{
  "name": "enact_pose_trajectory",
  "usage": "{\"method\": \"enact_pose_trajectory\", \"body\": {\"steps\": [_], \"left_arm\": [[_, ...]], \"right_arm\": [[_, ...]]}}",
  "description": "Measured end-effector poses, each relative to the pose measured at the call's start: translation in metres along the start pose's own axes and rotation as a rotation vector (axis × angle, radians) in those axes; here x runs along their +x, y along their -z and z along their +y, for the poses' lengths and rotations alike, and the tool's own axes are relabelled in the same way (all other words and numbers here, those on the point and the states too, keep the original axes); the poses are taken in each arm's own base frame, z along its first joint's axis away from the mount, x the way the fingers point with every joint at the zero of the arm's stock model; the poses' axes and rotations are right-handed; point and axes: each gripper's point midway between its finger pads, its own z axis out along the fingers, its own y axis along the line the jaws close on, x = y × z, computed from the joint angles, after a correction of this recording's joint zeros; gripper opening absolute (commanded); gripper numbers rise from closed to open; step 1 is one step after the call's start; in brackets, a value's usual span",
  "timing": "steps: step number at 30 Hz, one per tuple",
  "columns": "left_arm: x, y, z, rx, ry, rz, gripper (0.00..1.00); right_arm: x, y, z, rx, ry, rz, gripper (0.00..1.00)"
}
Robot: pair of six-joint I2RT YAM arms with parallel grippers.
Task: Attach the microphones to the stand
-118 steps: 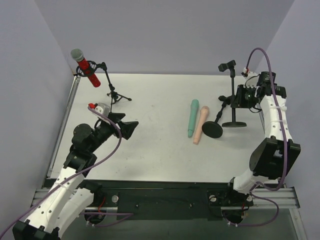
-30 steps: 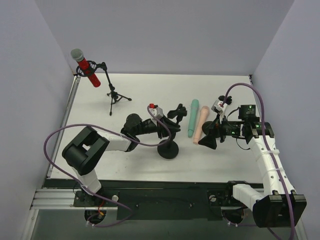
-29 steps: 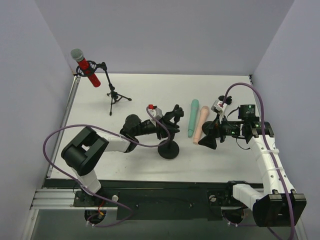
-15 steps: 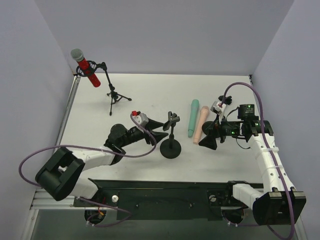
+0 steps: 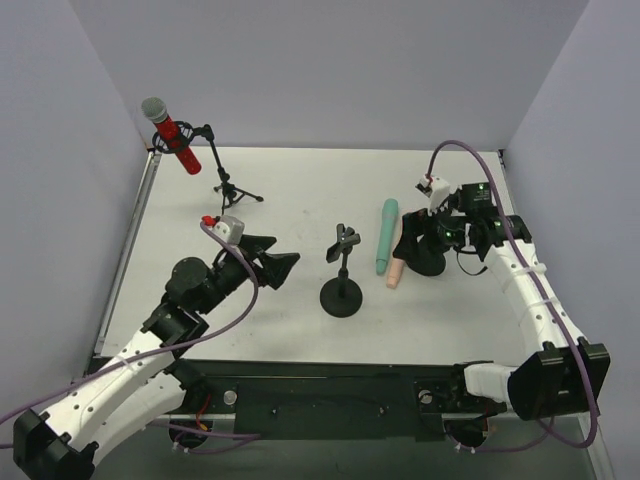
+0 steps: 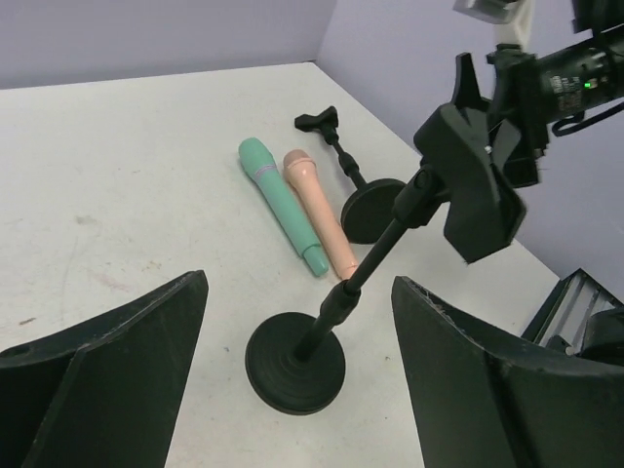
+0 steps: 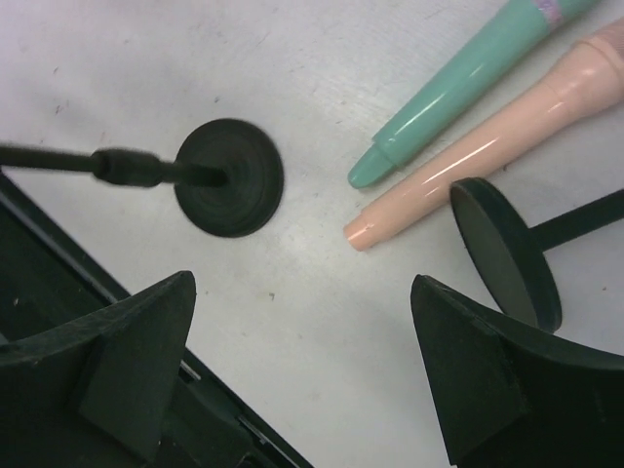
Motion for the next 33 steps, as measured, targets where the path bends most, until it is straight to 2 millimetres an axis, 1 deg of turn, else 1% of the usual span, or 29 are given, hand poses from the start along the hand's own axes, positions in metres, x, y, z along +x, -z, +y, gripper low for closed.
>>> {"method": "enact_pose_trajectory", "body": {"steps": [1,3,4,6,8,10,11,13,15,17,19,22,25,27,29,33], "left_arm": [[-0.008,0.003,-0.002,-0.006,-0.002,-0.006,0.88],[-0.021,0.012,-0.004,-0.025,-0.023,-0.004,0.88],[-0.024,0.017,-0.004,-0.033,-0.035,0.009,0.88],[-0.021,0.025,-0.003,-0.043,-0.068,0.039,0.88],[-0.010,0.032,-0.003,-0.034,-0.087,0.083,0.87],[0.005,0.037,-0.006,0.004,-0.088,0.112,0.87],[0.018,0.040,-0.009,0.040,-0.079,0.132,0.87],[0.039,0.044,-0.012,0.088,-0.061,0.165,0.86],[0.055,0.045,-0.015,0.127,-0.043,0.193,0.87],[0.062,0.041,-0.019,0.149,-0.052,0.206,0.87],[0.065,0.035,-0.034,0.205,-0.085,0.213,0.88],[0.065,0.021,-0.064,0.298,-0.155,0.226,0.89],[0.059,0.004,-0.081,0.316,-0.221,0.206,0.89],[0.055,-0.004,-0.084,0.296,-0.258,0.180,0.89],[0.052,-0.010,-0.086,0.265,-0.293,0.158,0.89],[0.043,-0.027,-0.084,0.194,-0.333,0.115,0.88]], "right_arm": [[-0.004,-0.003,-0.004,0.035,-0.028,0.013,0.83],[-0.013,-0.011,-0.013,0.097,-0.077,0.036,0.83],[-0.019,-0.015,-0.016,0.120,-0.100,0.043,0.83],[-0.028,-0.022,-0.020,0.149,-0.129,0.054,0.84],[-0.035,-0.029,-0.021,0.158,-0.144,0.063,0.86],[-0.040,-0.033,-0.020,0.139,-0.121,0.087,0.87],[-0.042,-0.034,-0.019,0.117,-0.096,0.108,0.87],[-0.046,-0.037,-0.021,0.090,-0.055,0.148,0.87],[-0.048,-0.043,-0.024,0.066,-0.027,0.184,0.87],[-0.045,-0.048,-0.025,0.038,-0.011,0.217,0.87],[-0.037,-0.050,-0.024,0.013,-0.002,0.251,0.87],[-0.025,-0.048,-0.021,-0.015,0.015,0.282,0.87],[-0.008,-0.044,-0.016,-0.046,0.011,0.294,0.87],[0.006,-0.039,-0.015,-0.062,-0.003,0.301,0.87],[0.014,-0.035,-0.014,-0.076,-0.022,0.299,0.87],[0.012,-0.031,-0.013,-0.106,-0.036,0.260,0.87]]}}
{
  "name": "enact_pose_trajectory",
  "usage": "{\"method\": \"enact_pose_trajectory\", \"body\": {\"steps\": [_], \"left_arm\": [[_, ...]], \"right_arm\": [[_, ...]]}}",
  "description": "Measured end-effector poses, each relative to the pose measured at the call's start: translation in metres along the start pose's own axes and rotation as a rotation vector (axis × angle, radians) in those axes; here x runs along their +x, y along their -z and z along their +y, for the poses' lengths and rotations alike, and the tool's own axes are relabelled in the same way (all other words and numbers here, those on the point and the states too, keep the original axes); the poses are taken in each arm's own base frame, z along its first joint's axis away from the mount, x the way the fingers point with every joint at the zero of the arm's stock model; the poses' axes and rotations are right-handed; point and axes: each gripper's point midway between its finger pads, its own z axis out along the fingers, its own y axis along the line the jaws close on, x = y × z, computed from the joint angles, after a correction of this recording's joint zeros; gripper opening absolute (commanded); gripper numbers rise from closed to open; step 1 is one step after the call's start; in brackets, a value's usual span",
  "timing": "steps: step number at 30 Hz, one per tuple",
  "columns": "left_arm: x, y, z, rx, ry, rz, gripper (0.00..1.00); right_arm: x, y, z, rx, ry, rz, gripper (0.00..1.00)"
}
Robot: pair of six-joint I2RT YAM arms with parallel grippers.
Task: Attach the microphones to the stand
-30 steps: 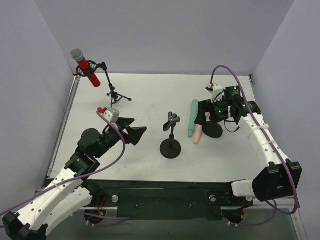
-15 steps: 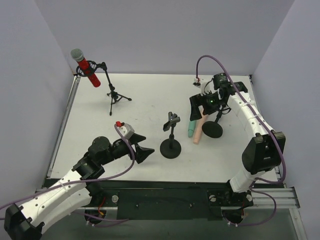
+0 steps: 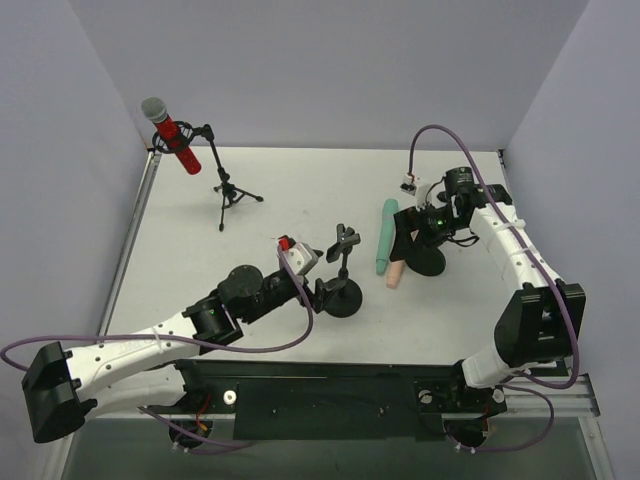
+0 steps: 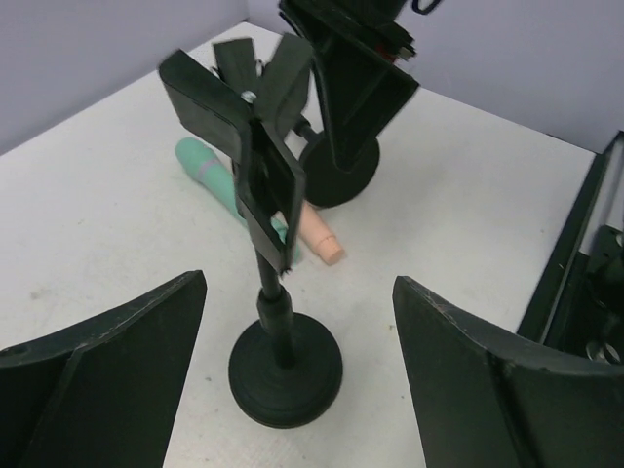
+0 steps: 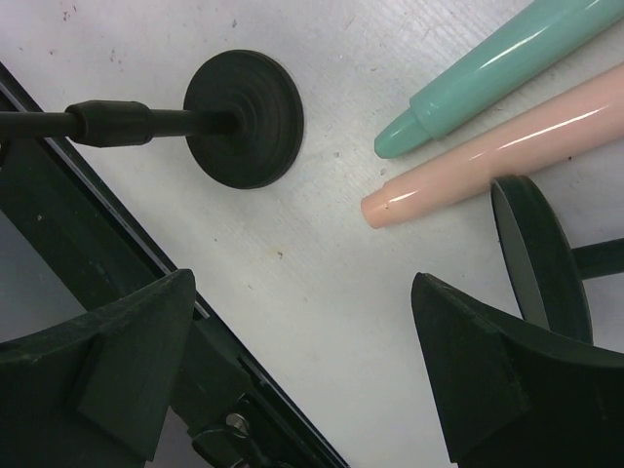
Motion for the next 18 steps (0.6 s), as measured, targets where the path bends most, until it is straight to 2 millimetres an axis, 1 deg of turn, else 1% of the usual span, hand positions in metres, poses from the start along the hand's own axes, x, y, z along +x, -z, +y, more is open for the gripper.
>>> {"method": "enact_pose_trajectory", "body": {"steps": [3,5,8,12,16,18], "left_arm": [[-0.007,-0.009,0.012,-0.069,-0.010,-0.011,0.86],[-0.012,-0.013,0.018,-0.104,-0.012,-0.020,0.81],[-0.021,-0.016,0.027,-0.157,-0.013,-0.037,0.66],[-0.032,-0.016,0.046,-0.227,0.007,-0.051,0.58],[-0.030,-0.009,0.074,-0.305,0.025,-0.040,0.57],[-0.027,-0.006,0.084,-0.331,0.028,-0.025,0.58]], "right_arm": [[-0.001,0.002,0.002,-0.014,0.011,-0.020,0.87],[-0.001,0.003,0.004,-0.021,0.018,-0.025,0.87],[-0.001,0.003,0.006,-0.030,0.024,-0.030,0.87],[-0.002,0.003,0.007,-0.038,0.031,-0.033,0.87],[-0.002,0.003,0.007,-0.038,0.035,-0.033,0.87],[-0.002,0.003,0.007,-0.038,0.038,-0.033,0.87]]}}
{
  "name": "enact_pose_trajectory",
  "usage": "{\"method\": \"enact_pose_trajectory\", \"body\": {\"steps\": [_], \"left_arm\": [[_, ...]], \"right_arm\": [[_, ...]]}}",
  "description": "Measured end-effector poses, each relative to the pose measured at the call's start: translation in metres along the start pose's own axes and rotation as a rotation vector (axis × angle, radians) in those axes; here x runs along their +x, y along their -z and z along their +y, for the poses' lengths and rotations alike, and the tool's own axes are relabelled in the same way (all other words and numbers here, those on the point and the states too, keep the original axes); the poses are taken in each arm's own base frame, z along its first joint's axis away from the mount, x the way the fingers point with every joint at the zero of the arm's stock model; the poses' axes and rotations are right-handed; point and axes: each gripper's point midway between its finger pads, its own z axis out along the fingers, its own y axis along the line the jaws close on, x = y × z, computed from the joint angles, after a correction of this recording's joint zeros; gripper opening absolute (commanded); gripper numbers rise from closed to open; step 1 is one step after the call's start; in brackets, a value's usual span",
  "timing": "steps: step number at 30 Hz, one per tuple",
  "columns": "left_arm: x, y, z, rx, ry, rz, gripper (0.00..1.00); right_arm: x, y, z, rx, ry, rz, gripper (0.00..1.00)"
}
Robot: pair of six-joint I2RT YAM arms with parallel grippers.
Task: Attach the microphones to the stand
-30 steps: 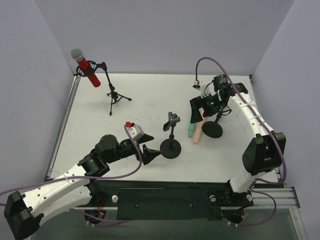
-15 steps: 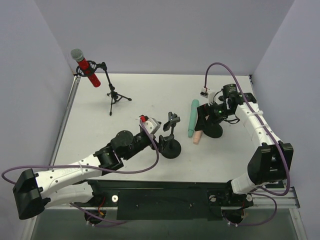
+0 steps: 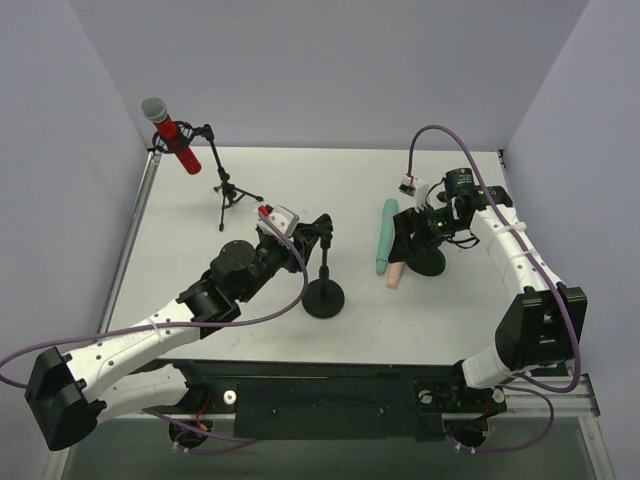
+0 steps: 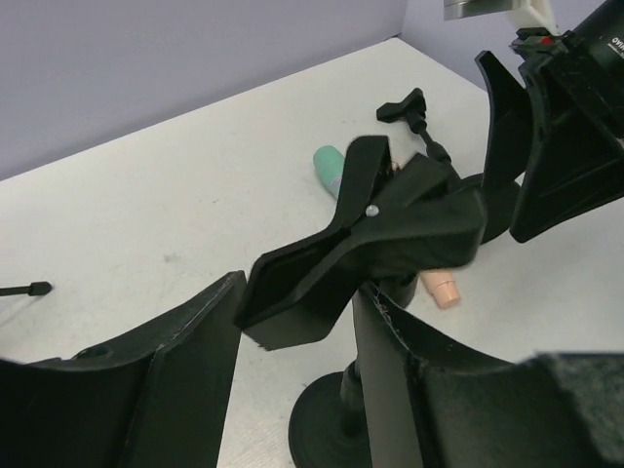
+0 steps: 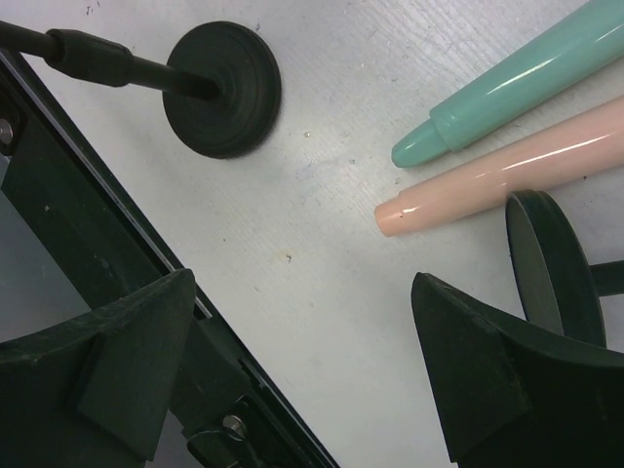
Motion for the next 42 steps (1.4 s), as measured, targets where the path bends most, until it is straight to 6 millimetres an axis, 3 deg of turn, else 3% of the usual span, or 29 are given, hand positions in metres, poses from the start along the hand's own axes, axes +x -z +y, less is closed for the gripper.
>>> {"method": "enact_pose_trajectory", "body": {"steps": [11,17,23,26,31,33,37,42], "left_arm": [[0.006,0.015,0.005,0.052,-0.012,0.066,0.75],[-0.007,0.049,0.012,0.063,-0.029,0.062,0.91],[-0.018,0.084,0.028,0.030,-0.093,0.038,0.97],[-0.003,0.094,0.037,0.007,-0.115,0.050,0.97],[0.062,0.103,0.048,-0.001,-0.141,0.174,0.97],[0.080,0.104,0.046,0.021,-0.148,0.218,0.97],[0.088,0.096,0.026,0.144,-0.149,0.214,0.96],[0.088,0.071,-0.006,0.325,-0.162,0.163,0.97]], "right_arm": [[-0.001,-0.002,0.002,0.007,0.003,0.007,0.87],[-0.010,-0.012,-0.004,0.091,-0.043,0.001,0.81],[-0.025,-0.031,-0.035,0.266,-0.184,0.020,0.77],[-0.034,-0.042,-0.052,0.364,-0.225,0.032,0.71],[-0.052,-0.058,-0.073,0.494,-0.244,0.049,0.67],[-0.057,-0.063,-0.078,0.516,-0.246,0.053,0.68],[-0.056,-0.070,-0.084,0.516,-0.244,0.079,0.73],[-0.055,-0.068,-0.070,0.392,-0.162,0.127,0.73]]}}
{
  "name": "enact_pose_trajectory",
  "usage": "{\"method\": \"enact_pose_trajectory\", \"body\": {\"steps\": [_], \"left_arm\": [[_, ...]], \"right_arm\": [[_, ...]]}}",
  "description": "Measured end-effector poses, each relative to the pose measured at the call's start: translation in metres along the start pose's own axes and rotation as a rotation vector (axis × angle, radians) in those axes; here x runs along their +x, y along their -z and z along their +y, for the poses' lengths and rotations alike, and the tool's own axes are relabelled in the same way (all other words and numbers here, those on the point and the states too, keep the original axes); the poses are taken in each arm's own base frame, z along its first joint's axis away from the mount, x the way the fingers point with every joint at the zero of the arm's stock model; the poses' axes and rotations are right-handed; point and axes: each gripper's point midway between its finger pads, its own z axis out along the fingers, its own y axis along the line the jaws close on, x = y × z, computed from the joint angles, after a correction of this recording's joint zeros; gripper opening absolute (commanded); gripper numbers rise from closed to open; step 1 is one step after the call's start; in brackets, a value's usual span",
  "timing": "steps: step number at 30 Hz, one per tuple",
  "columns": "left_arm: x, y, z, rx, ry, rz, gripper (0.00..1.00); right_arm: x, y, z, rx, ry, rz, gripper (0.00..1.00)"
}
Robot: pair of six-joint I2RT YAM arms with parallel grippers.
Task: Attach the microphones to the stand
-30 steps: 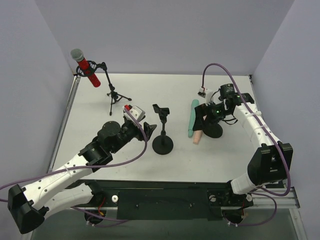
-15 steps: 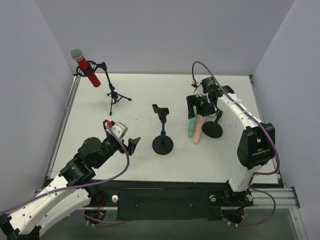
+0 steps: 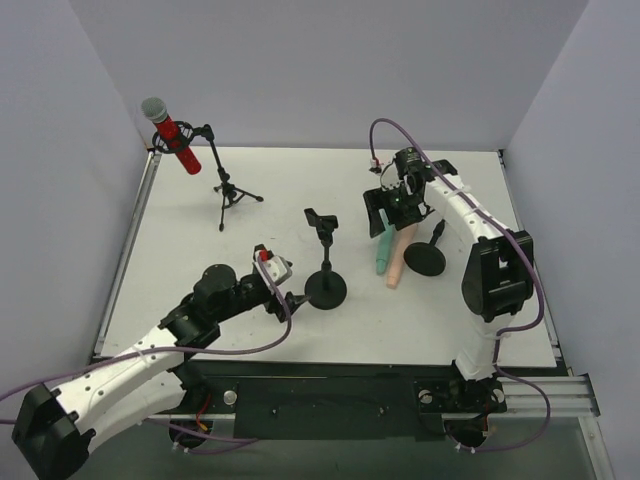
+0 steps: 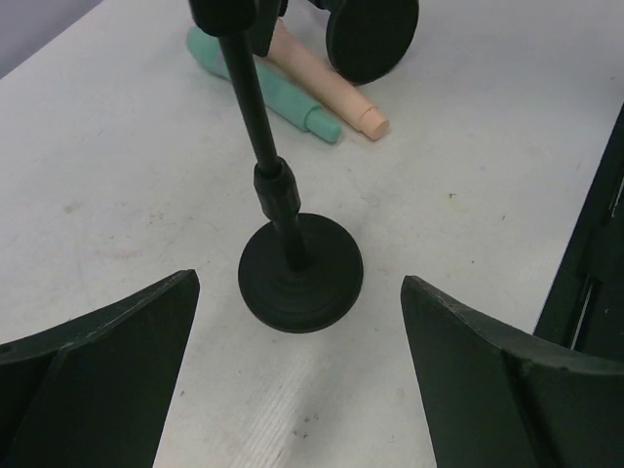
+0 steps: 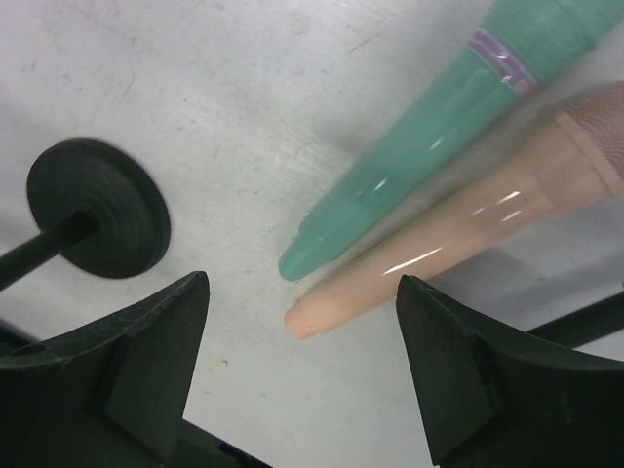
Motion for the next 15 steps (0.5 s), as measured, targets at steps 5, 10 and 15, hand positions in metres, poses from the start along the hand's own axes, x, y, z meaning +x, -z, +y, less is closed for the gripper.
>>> {"method": "enact_pose_trajectory", "body": {"steps": [5,10,15], "left_arm": [[0.014,-0.038,-0.004,0.070,-0.029,-0.012,0.96],[0.017,-0.065,0.002,0.063,-0.054,-0.067,0.90],[0.015,-0.081,0.011,0.026,-0.062,-0.111,0.82]], "right_arm": [[0.011,0.004,0.014,-0.161,0.071,0.017,0.73],[0.022,0.021,0.022,-0.260,0.103,-0.009,0.74],[0.019,0.047,0.029,-0.316,0.113,-0.084,0.74]]}}
